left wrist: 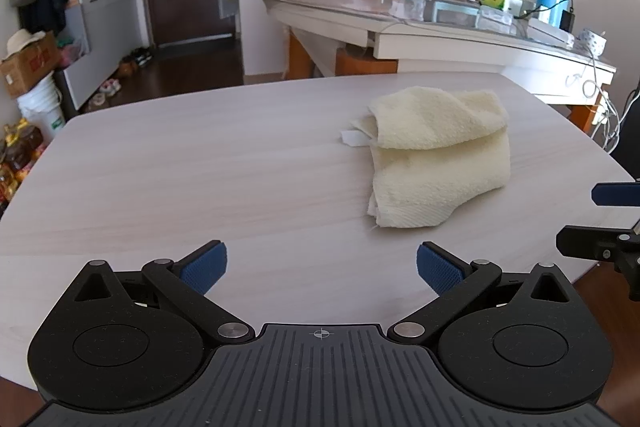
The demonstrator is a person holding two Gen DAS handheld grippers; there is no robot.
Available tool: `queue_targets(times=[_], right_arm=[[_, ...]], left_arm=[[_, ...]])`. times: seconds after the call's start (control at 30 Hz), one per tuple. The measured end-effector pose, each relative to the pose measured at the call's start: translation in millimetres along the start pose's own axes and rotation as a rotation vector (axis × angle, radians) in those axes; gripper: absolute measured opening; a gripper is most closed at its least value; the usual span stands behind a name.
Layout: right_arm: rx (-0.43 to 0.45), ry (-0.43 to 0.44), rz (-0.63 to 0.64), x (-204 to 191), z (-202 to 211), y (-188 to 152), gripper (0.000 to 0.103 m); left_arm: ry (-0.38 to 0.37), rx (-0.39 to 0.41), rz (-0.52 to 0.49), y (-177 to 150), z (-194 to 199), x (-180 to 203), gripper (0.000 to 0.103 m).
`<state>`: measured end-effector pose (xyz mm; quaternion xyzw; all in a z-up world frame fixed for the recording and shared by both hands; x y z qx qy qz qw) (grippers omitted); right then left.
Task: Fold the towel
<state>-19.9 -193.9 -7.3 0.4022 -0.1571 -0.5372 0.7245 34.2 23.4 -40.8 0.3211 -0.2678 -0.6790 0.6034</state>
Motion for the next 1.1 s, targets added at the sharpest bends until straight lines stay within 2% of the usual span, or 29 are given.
queue_targets(times=[0.3,0.6,0.67,0.73,0.97,1.1], right_arm=[[-0.005,-0.005,0.022,-8,-2,1,0.088],[0.007,0.059,0.138,-41,-17,6,0.088],[0.010,0.074,0.165,-49,-20,7,0.086],[0.013,0.089,0.192,-56,-24,8,0.077],[0.011,0.119,0.311,-86,-48,14,0.062],[-0.010,0.115,0.367,-95,-64,17,0.060]], left_arm=[[0.001,0.001,0.009,-2,0,-5,0.103],[0.038,0.000,-0.012,-2,2,-20,0.103],[0.057,0.005,-0.015,0,4,-27,0.103],[0.069,0.008,-0.008,2,6,-35,0.103],[0.078,-0.004,0.004,0,2,-51,0.103],[0.072,-0.011,0.017,-2,-2,-57,0.103]])
Point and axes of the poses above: each gripper's, at about its wrist camera, not at the fingertips, and z roughly against the way its jaws point, x to its right, y to its top, the point moved 5 cm from there along -z, roughly the way its jaws point, and after that the axes turned 9 degrees about -z, right-handed, at the moved point
